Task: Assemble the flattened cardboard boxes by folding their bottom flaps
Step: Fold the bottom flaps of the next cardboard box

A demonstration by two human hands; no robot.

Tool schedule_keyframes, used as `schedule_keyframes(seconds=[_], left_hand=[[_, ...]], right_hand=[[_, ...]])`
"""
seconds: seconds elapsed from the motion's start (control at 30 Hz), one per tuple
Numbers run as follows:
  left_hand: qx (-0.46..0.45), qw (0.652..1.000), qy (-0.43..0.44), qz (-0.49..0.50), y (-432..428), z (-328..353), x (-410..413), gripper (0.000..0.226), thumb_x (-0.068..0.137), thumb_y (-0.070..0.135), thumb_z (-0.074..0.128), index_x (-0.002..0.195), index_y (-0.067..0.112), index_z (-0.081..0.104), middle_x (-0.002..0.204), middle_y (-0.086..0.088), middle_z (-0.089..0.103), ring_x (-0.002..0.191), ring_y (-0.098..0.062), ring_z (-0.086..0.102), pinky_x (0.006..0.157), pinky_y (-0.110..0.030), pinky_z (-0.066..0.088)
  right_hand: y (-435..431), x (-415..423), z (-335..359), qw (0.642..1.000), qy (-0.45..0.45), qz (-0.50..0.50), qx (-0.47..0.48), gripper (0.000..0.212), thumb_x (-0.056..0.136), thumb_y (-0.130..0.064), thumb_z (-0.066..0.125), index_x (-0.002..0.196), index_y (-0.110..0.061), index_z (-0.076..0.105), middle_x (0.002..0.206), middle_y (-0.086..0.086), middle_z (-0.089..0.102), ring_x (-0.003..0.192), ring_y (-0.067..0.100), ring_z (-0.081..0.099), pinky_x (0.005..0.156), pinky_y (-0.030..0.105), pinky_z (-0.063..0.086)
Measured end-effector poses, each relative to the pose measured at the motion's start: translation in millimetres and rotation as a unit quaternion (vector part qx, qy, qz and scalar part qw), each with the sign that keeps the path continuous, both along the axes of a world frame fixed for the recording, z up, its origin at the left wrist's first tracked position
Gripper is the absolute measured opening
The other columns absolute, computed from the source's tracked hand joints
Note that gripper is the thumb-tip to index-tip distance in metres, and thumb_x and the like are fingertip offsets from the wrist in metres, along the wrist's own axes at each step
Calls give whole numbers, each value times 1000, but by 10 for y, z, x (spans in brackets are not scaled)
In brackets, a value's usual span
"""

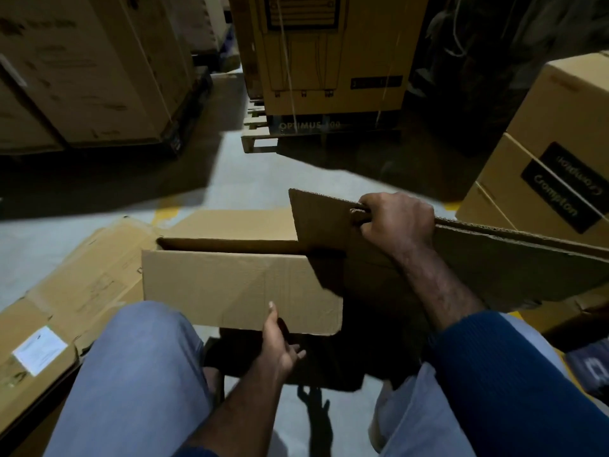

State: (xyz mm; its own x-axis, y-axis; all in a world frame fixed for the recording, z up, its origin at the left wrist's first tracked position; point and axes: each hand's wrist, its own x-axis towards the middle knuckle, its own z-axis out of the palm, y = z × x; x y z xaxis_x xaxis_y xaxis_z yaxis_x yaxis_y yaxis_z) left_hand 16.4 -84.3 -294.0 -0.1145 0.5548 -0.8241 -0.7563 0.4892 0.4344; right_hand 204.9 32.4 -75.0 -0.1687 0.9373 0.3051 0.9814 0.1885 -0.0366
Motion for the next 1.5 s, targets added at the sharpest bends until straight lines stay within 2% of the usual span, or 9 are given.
schedule_keyframes(seconds=[0.3, 0.5, 0.57, 0.7, 0.77, 0.93, 1.17, 1.37, 1.5], left_hand=[[116, 951, 207, 197, 223, 568, -51, 29, 101, 40, 58, 113, 16, 68, 119, -9, 71, 104, -25, 67, 72, -31, 56], [292, 880, 375, 5, 438, 1264, -329, 40, 93, 59, 57, 98, 19, 64, 100, -4, 73, 94, -21, 69, 82, -36, 55], [351, 772, 513, -135, 537, 1366, -465, 47, 84, 64, 59, 97, 19, 63, 89, 0, 71, 79, -15, 68, 68, -30, 54], [375, 374, 820, -216, 786, 1521, -668, 42, 83, 36, 78, 117, 16, 62, 105, -2, 60, 91, -15, 57, 77, -37, 55], [379, 298, 859, -174, 867, 1598, -641, 54, 78, 29, 83, 124, 15, 58, 115, -10, 55, 103, -25, 52, 86, -46, 52], [374, 289, 855, -212, 1014, 1717, -406, 65, 79, 44, 74, 137, 22, 54, 143, -5, 52, 140, -28, 41, 112, -47, 22], [404, 263, 856, -190, 961, 1734, -304, 21, 73, 26, 78, 81, 16, 62, 74, 0, 61, 70, -24, 57, 80, -36, 39], [404, 208, 859, -236, 709, 1773, -196, 24, 68, 31, 77, 74, 15, 60, 67, -2, 58, 59, -28, 57, 52, -29, 36], [355, 273, 738, -504, 782, 2161, -373, 44, 83, 68, 63, 94, 25, 69, 85, 8, 67, 78, -13, 62, 62, -30, 48]], right_hand=[[65, 0, 23, 1000, 5, 0, -5, 28, 89, -26, 66, 116, -32, 71, 94, -1, 70, 94, 26, 66, 72, 33, 37], [-57, -91, 121, 999, -26, 47, 4, 28, 91, -37, 63, 119, -37, 68, 97, -4, 70, 93, 23, 66, 69, 30, 33], [-87, -70, 120, 998, -31, 50, 4, 29, 90, -37, 63, 118, -39, 68, 96, -4, 69, 92, 23, 66, 68, 30, 33], [-90, 2, 120, 998, -24, 52, -18, 32, 91, -36, 65, 122, -39, 67, 100, -3, 71, 95, 23, 67, 68, 30, 34], [-68, 19, 110, 998, -22, 55, -20, 33, 91, -37, 65, 124, -39, 66, 101, -3, 72, 95, 22, 67, 69, 30, 36], [-46, 21, 105, 997, -28, 59, -36, 28, 86, -40, 66, 114, -37, 69, 95, -2, 70, 93, 26, 66, 67, 31, 39], [-82, -107, 209, 984, -75, 142, -77, 23, 86, -45, 70, 104, -31, 68, 92, -5, 68, 86, 22, 65, 67, 30, 44], [-202, -133, 111, 973, -92, 187, -96, 18, 86, -41, 66, 102, -32, 65, 88, -5, 67, 83, 22, 66, 68, 33, 51], [-347, -91, 56, 963, -109, 227, -96, 26, 83, -37, 71, 108, -32, 67, 98, -7, 66, 88, 19, 66, 71, 33, 51]])
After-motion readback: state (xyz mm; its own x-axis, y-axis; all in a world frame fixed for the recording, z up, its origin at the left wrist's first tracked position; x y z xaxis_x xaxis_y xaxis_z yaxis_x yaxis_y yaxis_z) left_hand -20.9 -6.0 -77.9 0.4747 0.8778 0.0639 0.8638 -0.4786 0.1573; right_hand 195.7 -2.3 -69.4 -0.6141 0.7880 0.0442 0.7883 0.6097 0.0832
